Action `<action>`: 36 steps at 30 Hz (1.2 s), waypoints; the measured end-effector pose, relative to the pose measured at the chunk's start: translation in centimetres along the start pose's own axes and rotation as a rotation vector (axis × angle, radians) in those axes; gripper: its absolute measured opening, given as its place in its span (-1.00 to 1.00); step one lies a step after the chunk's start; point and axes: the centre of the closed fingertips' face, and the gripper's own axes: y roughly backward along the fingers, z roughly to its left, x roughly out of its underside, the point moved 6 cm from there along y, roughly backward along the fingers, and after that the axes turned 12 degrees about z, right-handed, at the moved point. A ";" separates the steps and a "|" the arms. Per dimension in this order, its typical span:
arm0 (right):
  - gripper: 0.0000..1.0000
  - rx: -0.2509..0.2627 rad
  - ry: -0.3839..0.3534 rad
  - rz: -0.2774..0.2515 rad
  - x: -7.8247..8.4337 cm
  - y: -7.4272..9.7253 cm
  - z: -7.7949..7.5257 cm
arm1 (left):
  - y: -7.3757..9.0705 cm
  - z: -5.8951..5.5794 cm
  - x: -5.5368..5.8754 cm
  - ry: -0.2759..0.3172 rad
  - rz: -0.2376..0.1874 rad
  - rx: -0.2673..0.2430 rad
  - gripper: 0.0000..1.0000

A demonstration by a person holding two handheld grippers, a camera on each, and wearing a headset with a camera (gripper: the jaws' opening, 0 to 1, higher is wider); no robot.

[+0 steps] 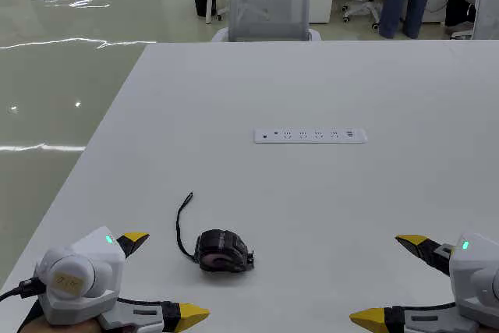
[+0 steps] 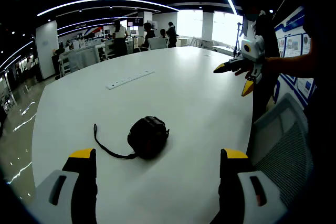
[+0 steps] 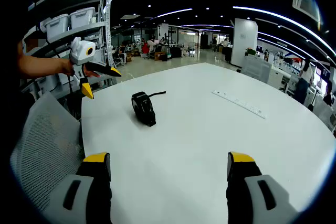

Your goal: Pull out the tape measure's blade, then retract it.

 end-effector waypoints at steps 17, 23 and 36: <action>0.85 -0.005 0.020 0.006 -0.1 -0.1 0.0 | 0.2 0.3 -0.1 -0.013 -0.002 0.004 0.83; 0.83 -0.011 0.036 0.010 -0.1 -0.2 0.0 | 0.2 0.5 -0.1 -0.025 0.004 0.005 0.76; 0.63 -0.045 0.108 0.002 -0.6 -0.5 0.1 | -0.7 0.8 -0.8 -0.100 0.027 0.026 0.49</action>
